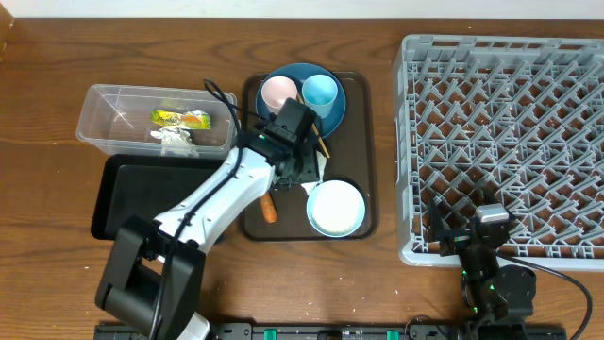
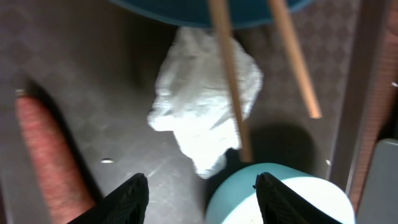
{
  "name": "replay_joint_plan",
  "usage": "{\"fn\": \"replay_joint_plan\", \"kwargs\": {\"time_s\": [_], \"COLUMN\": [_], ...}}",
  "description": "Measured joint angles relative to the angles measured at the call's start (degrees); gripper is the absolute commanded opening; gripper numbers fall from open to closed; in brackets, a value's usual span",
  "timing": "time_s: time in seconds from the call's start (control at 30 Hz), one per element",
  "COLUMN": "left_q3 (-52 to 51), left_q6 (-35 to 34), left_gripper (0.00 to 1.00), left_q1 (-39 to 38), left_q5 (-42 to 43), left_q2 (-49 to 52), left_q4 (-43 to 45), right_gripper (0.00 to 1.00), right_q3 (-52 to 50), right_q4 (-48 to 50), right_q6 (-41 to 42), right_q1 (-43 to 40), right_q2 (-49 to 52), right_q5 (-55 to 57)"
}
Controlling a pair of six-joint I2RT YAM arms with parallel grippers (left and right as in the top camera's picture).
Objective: Sort waste into correct bins and load items into the dishwasher rack
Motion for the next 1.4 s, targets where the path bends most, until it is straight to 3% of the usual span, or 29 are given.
{"fn": "replay_joint_plan", "kwargs": {"time_s": [0.43, 0.53, 0.83, 1.07, 1.4], "left_q3": [0.0, 0.0, 0.0, -0.2, -2.7], "left_q6": [0.4, 2.3, 9.3, 9.4, 5.0], "left_gripper": [0.56, 0.52, 0.51, 0.57, 0.65], "left_q1": [-0.8, -0.6, 3.6, 9.5, 8.7], "left_q5": [0.3, 2.4, 6.1, 5.5, 6.0], "left_q2": [0.0, 0.0, -0.3, -0.5, 1.0], "left_q4": [1.2, 1.2, -1.9, -1.9, 4.0], "right_gripper": [0.99, 0.99, 0.99, 0.99, 0.99], "right_q3": [0.0, 0.0, 0.0, 0.0, 0.0], "right_q4": [0.0, 0.0, 0.0, 0.0, 0.0], "right_q6": [0.0, 0.0, 0.0, 0.0, 0.0], "right_q1": [0.0, 0.0, 0.0, 0.0, 0.0], "right_q2": [0.0, 0.0, 0.0, 0.0, 0.0], "right_q5": [0.0, 0.0, 0.0, 0.0, 0.0]}}
